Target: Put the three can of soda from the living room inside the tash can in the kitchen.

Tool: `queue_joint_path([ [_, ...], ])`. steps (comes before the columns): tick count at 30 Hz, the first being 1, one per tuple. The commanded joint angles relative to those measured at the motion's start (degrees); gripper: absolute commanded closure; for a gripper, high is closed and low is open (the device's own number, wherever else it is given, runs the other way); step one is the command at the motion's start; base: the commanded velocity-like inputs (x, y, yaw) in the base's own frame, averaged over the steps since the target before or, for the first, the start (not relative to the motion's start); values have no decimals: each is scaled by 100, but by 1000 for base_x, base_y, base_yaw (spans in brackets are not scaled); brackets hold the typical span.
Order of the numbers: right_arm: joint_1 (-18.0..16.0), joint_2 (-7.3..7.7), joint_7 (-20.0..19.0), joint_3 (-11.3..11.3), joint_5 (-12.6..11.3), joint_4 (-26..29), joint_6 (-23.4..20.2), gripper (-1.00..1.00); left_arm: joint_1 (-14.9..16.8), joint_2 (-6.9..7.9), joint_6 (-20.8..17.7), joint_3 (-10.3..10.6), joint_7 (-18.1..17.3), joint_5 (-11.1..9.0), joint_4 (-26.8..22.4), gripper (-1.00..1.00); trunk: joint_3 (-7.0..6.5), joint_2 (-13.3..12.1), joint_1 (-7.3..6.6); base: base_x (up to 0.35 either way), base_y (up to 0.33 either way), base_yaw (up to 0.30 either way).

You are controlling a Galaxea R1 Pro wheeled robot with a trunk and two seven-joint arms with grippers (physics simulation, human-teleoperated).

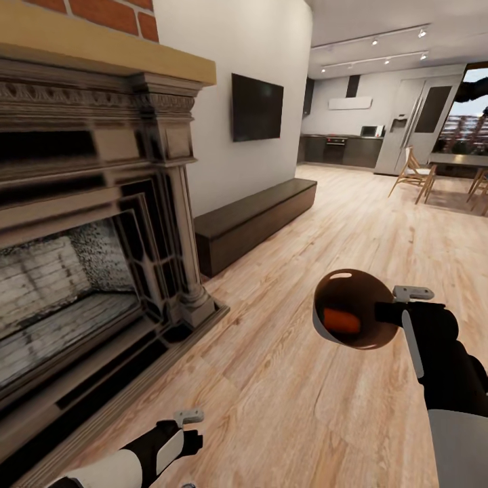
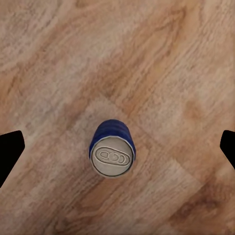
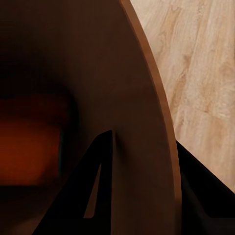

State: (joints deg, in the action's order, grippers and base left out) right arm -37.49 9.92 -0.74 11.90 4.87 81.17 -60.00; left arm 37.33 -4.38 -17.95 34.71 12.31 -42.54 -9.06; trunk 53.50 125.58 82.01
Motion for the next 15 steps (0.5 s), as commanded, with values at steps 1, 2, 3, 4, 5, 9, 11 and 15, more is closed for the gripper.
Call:
queue_joint_path([
  [1, -3, -5, -23, -2, -38, 10, 0, 100, -3, -1, 1, -3, -4, 0, 0, -100, 17, 42, 22, 0, 0, 0],
  [2, -3, -12, -23, 0, -37, 15, 0, 100, -3, -1, 1, -4, -7, 0, 0, -100, 35, 82, 44, 0, 0, 0],
  [3, -3, -23, -23, 2, -35, 27, 0, 100, -5, -1, -2, -4, -11, 0, 1, -100, 53, 122, 66, 0, 0, 0],
  [4, -3, -27, -23, 3, -34, 31, 0, 100, -5, -1, -1, -3, -13, 0, 1, -100, 71, 163, 88, 0, 0, 0],
  [5, -3, -33, -23, 4, -33, 37, 0, 100, -6, -4, 0, -2, -15, 0, 1, -100, 89, 203, 110, 0, 0, 0],
  [9, -3, -40, -23, 5, -31, 45, 0, 100, -6, -11, -3, 0, -17, 0, 1, -100, 161, 363, 198, 0, 0, 0],
  [11, -3, -41, -23, 5, -31, 46, 0, 100, -11, -15, -5, 0, -18, 0, 1, -100, 197, 443, 242, 0, 0, 0],
  [15, -3, -42, -23, 0, -31, 47, 0, 100, -14, -11, -6, 0, -18, 0, 1, -100, 269, 604, 329, 0, 0, 0],
])
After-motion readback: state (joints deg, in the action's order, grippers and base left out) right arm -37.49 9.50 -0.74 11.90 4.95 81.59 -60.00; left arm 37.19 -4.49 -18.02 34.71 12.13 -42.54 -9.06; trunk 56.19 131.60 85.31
